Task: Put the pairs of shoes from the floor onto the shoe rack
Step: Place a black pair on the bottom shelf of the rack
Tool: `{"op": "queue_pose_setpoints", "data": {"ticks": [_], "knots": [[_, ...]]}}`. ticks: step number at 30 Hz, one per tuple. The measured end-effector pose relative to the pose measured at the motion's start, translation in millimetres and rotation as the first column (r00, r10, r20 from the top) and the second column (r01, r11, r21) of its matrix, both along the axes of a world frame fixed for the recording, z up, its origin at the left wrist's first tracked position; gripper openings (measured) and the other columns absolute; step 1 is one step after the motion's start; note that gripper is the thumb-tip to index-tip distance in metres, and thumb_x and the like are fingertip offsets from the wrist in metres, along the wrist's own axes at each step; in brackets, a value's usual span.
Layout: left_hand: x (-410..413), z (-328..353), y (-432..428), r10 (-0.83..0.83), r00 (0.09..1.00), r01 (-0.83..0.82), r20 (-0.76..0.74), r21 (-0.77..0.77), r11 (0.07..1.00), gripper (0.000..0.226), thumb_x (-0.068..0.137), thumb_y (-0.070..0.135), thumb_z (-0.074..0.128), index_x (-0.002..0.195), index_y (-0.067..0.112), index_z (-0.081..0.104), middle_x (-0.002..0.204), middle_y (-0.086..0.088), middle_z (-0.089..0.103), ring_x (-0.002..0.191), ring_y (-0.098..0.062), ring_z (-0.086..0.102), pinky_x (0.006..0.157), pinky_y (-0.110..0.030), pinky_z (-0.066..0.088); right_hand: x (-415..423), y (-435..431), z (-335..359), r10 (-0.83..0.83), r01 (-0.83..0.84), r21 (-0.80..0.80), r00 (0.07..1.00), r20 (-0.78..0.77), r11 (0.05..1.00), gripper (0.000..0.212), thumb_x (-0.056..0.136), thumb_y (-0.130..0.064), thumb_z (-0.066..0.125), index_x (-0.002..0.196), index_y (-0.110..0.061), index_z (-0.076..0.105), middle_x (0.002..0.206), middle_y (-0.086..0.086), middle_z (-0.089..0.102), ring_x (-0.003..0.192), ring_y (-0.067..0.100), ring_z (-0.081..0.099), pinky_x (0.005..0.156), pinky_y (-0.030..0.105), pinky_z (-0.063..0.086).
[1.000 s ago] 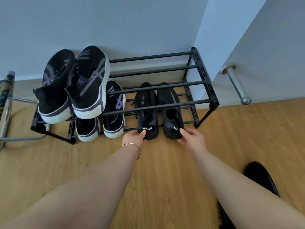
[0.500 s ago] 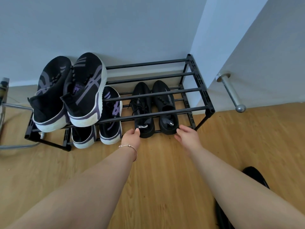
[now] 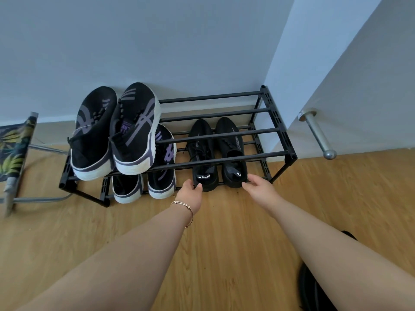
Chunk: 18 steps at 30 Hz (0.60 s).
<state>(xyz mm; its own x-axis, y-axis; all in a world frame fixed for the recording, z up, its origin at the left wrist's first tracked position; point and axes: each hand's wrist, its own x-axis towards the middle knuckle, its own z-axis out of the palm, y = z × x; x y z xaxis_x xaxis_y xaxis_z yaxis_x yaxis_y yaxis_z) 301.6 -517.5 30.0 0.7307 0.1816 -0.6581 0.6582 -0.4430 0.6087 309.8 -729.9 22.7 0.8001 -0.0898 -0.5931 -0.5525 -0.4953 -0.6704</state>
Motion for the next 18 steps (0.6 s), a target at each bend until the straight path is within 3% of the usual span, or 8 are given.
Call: {"op": "queue_pose_setpoints", "data": {"ticks": [5, 11, 14, 18], "knots": [[-9.8, 14.6, 4.5, -0.262, 0.964, 0.249, 0.043, 0.191, 0.949, 0.061, 0.104, 0.035, 0.039, 0.159, 0.017, 0.017, 0.159, -0.009, 0.038, 0.137, -0.028, 0.048, 0.107, -0.038, 0.041, -17.6, 10.7, 11.2, 0.242, -0.197, -0.297, 0.963, 0.122, 0.934, 0.062, 0.102, -0.036, 0.052, 0.157, -0.015, 0.031, 0.162, 0.006, 0.036, 0.148, 0.024, 0.035, 0.119, 0.040, 0.033], [-32.5, 37.2, 4.7, -0.598, 0.802, 0.517, -0.015, 0.520, 0.680, 0.077, 0.098, 0.044, 0.047, 0.159, 0.013, 0.011, 0.162, -0.012, 0.026, 0.145, -0.031, 0.032, 0.112, -0.044, 0.038, -62.8, 15.7, 38.0, 0.452, -0.255, -0.628, 0.875, 0.175, 0.736, 0.069, 0.102, -0.047, 0.047, 0.156, -0.007, 0.031, 0.163, 0.012, 0.033, 0.151, 0.027, 0.027, 0.123, 0.041, 0.027], [-49.6, 52.6, -4.2, -0.703, 0.710, 0.559, -0.039, 0.640, 0.528, 0.082, 0.096, 0.051, 0.047, 0.159, 0.014, 0.009, 0.166, -0.013, 0.018, 0.151, -0.032, 0.020, 0.119, -0.046, 0.030, -91.1, 8.2, 59.6, 0.500, -0.242, -0.723, 0.851, 0.162, 0.647, 0.072, 0.100, -0.051, 0.047, 0.155, -0.007, 0.030, 0.162, 0.013, 0.033, 0.152, 0.029, 0.026, 0.125, 0.042, 0.023], [-73.8, 70.1, -28.2, -0.787, 0.616, 0.558, -0.042, 0.729, 0.398, 0.083, 0.095, 0.056, 0.045, 0.159, 0.014, 0.011, 0.166, -0.016, 0.015, 0.152, -0.033, 0.017, 0.121, -0.047, 0.024, -135.7, -14.8, 87.6, 0.476, -0.187, -0.770, 0.863, 0.168, 0.610, 0.071, 0.098, -0.051, 0.050, 0.153, -0.009, 0.033, 0.159, 0.012, 0.036, 0.149, 0.029, 0.030, 0.124, 0.045, 0.022]]}}
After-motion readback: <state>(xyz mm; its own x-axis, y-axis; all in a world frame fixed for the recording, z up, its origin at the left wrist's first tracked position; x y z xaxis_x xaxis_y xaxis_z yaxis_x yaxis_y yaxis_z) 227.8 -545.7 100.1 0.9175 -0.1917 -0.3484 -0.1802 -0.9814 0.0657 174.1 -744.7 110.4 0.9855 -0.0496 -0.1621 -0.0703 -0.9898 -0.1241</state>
